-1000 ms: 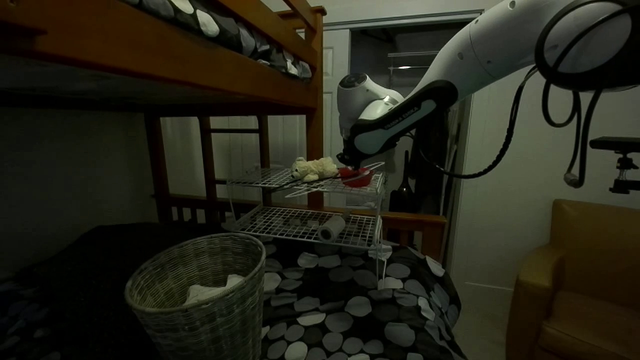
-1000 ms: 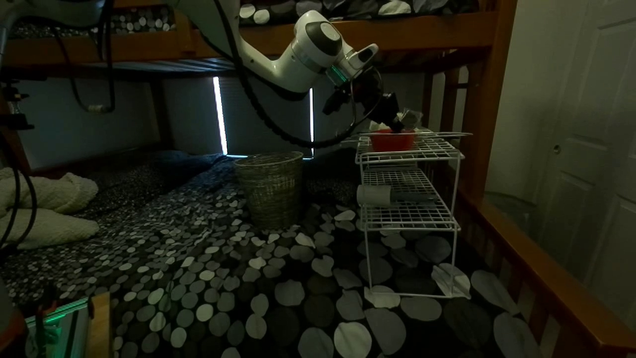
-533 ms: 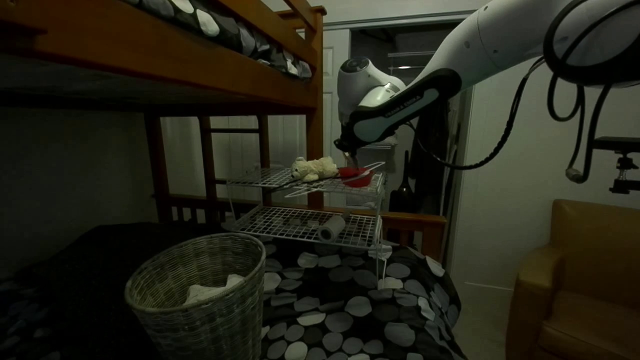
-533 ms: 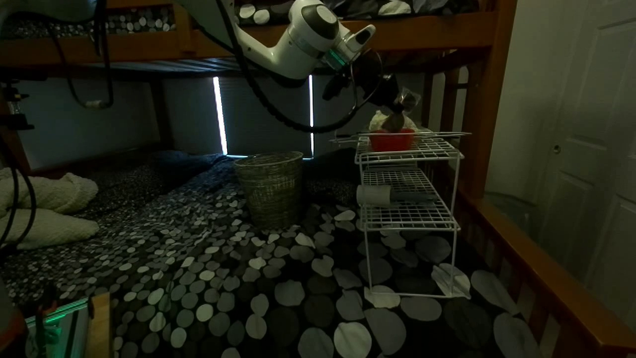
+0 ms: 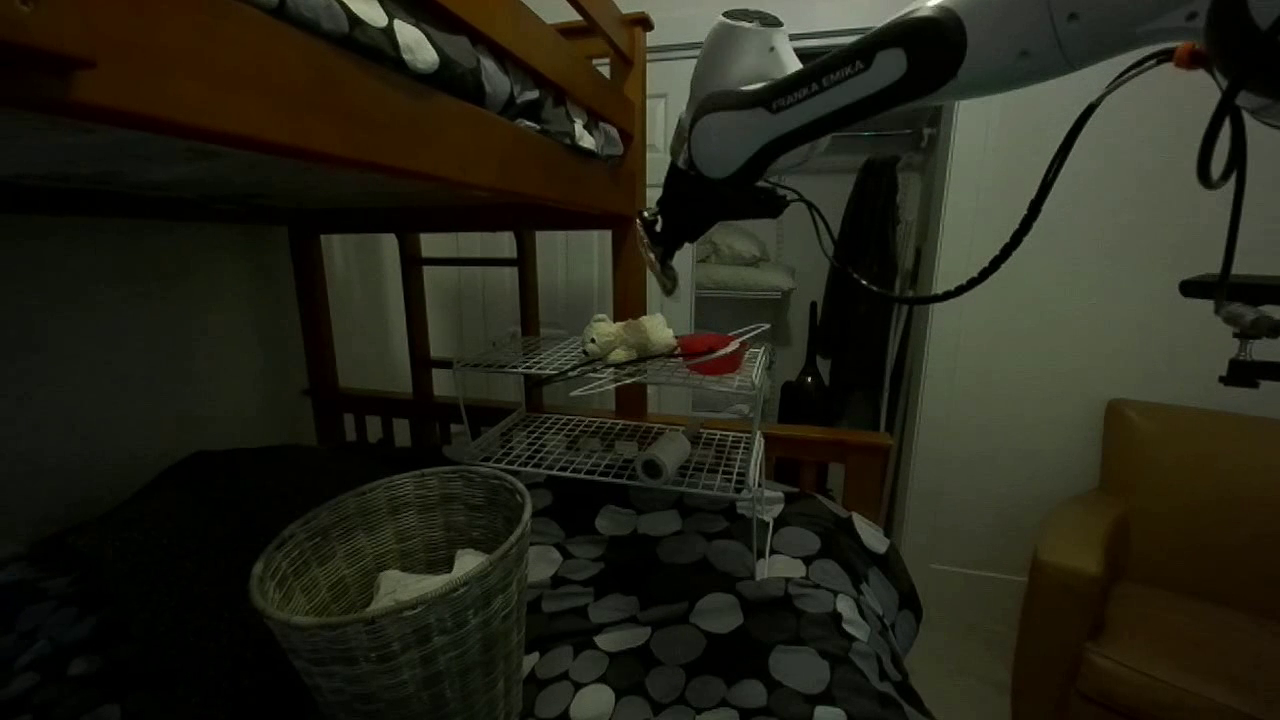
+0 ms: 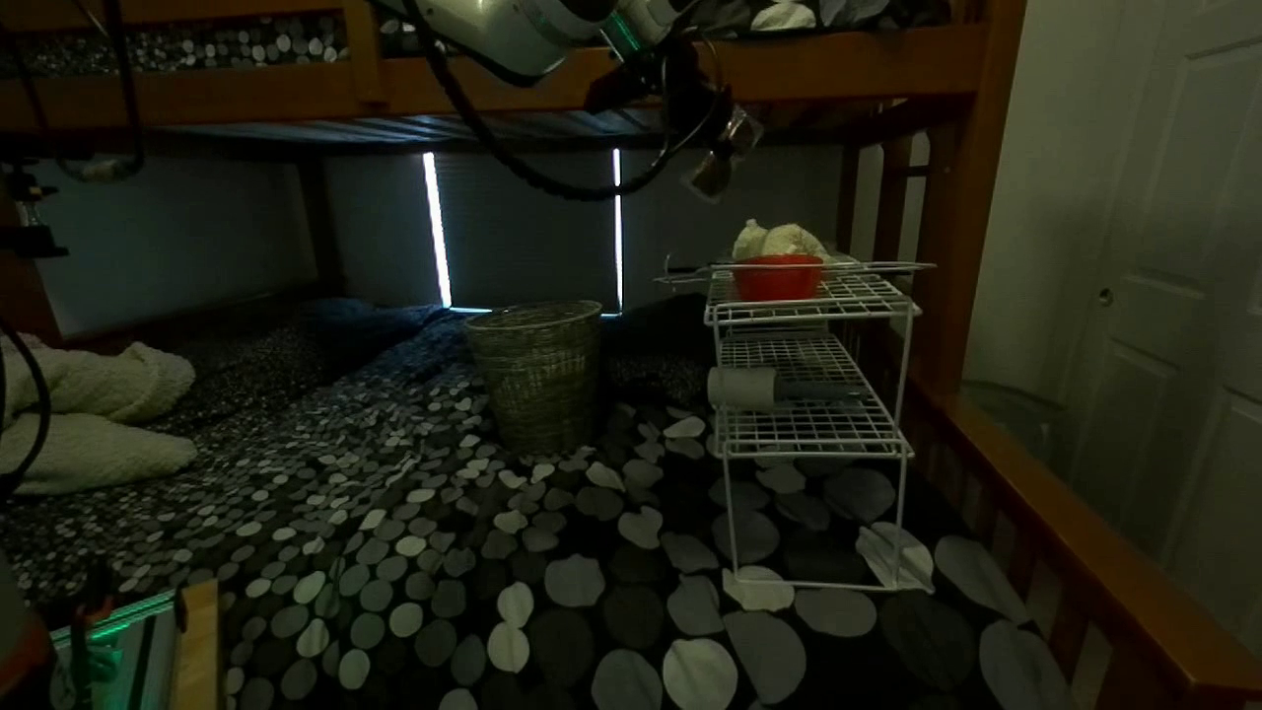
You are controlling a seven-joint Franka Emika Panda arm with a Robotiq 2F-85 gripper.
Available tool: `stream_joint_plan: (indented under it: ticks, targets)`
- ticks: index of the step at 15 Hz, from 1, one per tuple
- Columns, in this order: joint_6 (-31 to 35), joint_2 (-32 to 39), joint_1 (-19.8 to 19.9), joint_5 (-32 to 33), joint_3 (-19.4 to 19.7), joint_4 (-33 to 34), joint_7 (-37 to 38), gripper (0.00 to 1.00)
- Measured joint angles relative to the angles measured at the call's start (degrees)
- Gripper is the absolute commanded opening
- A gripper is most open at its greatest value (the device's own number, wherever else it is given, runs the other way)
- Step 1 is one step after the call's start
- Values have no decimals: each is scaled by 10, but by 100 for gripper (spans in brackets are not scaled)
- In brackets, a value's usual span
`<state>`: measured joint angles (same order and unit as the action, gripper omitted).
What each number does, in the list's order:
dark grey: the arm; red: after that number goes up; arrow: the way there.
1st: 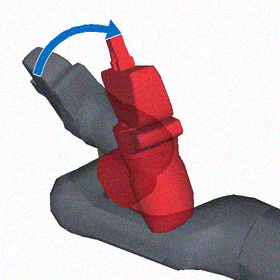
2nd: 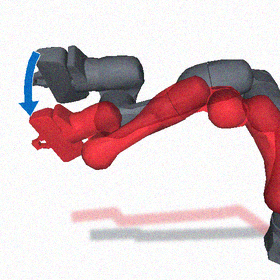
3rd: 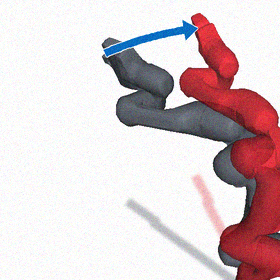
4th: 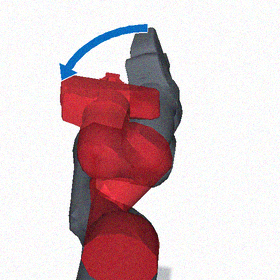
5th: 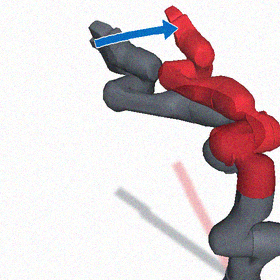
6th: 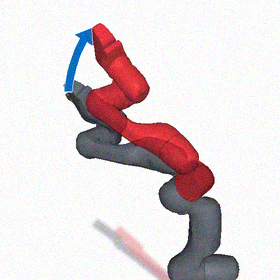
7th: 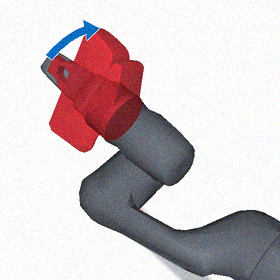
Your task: Move the packet from the bowl to the basket
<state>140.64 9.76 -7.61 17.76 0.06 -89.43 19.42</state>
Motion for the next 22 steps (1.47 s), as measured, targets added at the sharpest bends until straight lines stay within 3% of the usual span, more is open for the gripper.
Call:
stream_joint_plan:
  ticks: [5,7,15,22]
  targets:
    - [-23,-14,0,-169,-48,-38,-122,7]
    - [-25,-13,1,-181,-50,-43,-132,2]
    - [-23,7,-8,-204,-75,-59,-134,2]
    - [0,24,-16,-334,-140,-116,-254,2]
